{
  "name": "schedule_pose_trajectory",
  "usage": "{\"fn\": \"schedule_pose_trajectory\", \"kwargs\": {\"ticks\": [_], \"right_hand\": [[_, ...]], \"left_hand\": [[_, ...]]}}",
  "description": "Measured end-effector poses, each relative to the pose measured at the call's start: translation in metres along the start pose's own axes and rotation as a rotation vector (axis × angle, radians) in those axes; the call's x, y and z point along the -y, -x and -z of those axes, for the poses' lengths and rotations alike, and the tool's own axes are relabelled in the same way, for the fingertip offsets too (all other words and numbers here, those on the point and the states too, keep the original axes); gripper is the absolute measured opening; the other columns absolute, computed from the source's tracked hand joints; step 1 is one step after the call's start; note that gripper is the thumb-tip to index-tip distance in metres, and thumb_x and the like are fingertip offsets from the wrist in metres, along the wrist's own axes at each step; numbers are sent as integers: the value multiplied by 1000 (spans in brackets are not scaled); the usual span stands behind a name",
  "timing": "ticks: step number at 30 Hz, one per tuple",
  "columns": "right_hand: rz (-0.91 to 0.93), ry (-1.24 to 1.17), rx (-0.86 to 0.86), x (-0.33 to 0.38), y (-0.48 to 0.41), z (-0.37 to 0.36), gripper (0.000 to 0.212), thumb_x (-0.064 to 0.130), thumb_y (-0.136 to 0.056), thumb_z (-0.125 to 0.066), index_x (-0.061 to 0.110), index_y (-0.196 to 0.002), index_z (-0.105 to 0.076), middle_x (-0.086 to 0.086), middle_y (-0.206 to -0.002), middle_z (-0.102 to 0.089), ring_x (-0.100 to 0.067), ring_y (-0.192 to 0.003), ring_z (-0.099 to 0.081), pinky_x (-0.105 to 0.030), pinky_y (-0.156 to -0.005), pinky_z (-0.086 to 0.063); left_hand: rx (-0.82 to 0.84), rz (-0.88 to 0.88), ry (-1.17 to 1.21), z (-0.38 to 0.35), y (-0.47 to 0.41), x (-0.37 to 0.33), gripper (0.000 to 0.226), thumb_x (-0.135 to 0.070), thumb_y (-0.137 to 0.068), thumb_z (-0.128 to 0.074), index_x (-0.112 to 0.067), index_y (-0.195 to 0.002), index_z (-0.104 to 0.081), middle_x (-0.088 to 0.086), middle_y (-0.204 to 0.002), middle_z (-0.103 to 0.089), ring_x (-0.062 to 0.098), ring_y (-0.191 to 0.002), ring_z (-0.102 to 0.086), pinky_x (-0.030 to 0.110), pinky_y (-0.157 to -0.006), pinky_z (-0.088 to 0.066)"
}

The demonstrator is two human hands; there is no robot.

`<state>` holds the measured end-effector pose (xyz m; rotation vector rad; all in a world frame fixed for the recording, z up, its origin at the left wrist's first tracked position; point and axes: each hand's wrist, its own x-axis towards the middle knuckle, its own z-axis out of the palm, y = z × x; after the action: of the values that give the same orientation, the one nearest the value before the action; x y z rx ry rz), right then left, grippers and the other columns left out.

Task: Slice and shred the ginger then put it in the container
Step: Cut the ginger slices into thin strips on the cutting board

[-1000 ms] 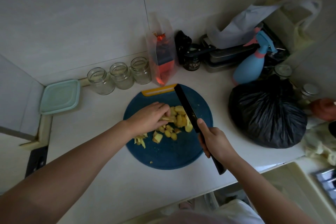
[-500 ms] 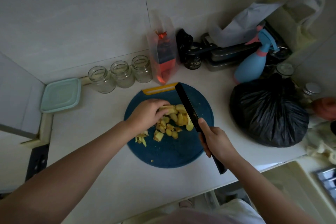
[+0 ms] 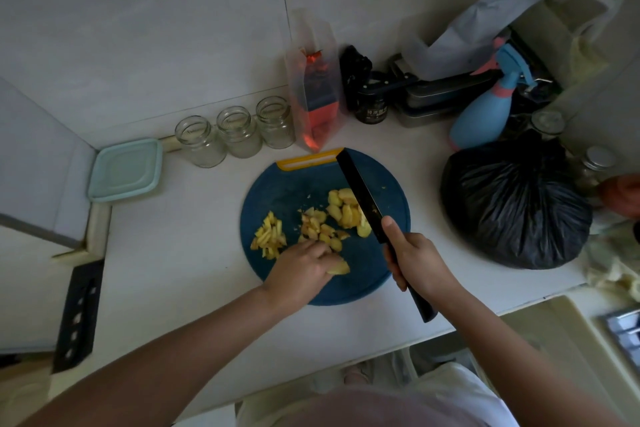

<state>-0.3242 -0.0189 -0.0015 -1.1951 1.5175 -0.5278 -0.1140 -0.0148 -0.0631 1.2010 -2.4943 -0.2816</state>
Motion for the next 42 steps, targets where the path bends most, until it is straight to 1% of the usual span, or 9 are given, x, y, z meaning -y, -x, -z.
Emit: {"fn": "schedule_pose_trajectory", "kwargs": {"ticks": [5,10,12,17,21,27,34,39,42], "right_hand": [[-25,-15,-14,-7,5,4,64,59,-96,-35,10,-56,-49,-6,-49,-48,-17,-41,-45,-29,-52,-45],[-26,-11,-17,-9,8,3,65,58,-97,-35,10,-56,-48,-4,-49,-48,-16,-41,-45,-25,-50,-44],[-29,-9,-16,-10,10,3,65,58,-97,-34,10,-56,-48,-4,-48,-48,-16,-41,-45,-25,-50,-44],[-22,-19,-3,-12,15,0,64,57,-97,-35,10,-57,-49,-3,-49,-47,-16,-41,-44,-25,-48,-43],[-29,-30,-4,-15,18,0,62,57,-97,-37,10,-58,-50,-3,-50,-47,-15,-41,-44,-25,-47,-43],[-53,-33,6,-21,25,0,61,58,-96,-38,9,-61,-52,-4,-53,-48,-14,-42,-44,-23,-47,-43],[-93,-20,-11,-28,26,3,60,57,-96,-38,8,-65,-53,-4,-56,-49,-12,-42,-44,-21,-46,-43],[-107,-40,-11,-29,26,2,59,57,-95,-38,9,-64,-53,-4,-56,-49,-11,-42,-44,-21,-46,-43],[-102,-32,-3,-31,27,-1,60,58,-95,-38,8,-64,-53,-5,-56,-49,-12,-43,-44,-22,-47,-44]], "left_hand": [[15,-14,25,-4,22,-7,31,-30,-86,-50,-13,-87,-76,2,-81,-68,13,-66,-65,24,-54,-55],[-102,257,144,9,35,-1,40,-33,-98,-38,-8,-110,-68,4,-99,-69,13,-85,-64,26,-70,-53],[-102,273,109,9,36,-2,47,-35,-101,-32,-5,-117,-64,6,-100,-65,14,-88,-58,24,-73,-50],[-61,220,1,-6,29,-10,44,-22,-95,-37,1,-127,-57,9,-101,-59,15,-94,-45,27,-79,-49],[-34,136,-109,-18,27,-8,48,-29,-92,-41,2,-125,-59,10,-98,-59,18,-94,-44,33,-81,-54],[-33,144,-67,-17,32,-5,47,-33,-92,-41,-3,-120,-64,10,-105,-62,18,-96,-46,31,-77,-55],[-40,237,119,-25,33,-12,48,-35,-87,-49,-6,-121,-64,9,-109,-62,15,-102,-45,30,-85,-50],[13,169,67,-23,38,-7,61,-42,-84,-53,-1,-129,-55,10,-116,-58,16,-109,-43,33,-93,-47],[5,121,3,-24,35,-2,55,-34,-83,-64,-1,-126,-57,11,-110,-58,18,-103,-46,33,-84,-54]]}}
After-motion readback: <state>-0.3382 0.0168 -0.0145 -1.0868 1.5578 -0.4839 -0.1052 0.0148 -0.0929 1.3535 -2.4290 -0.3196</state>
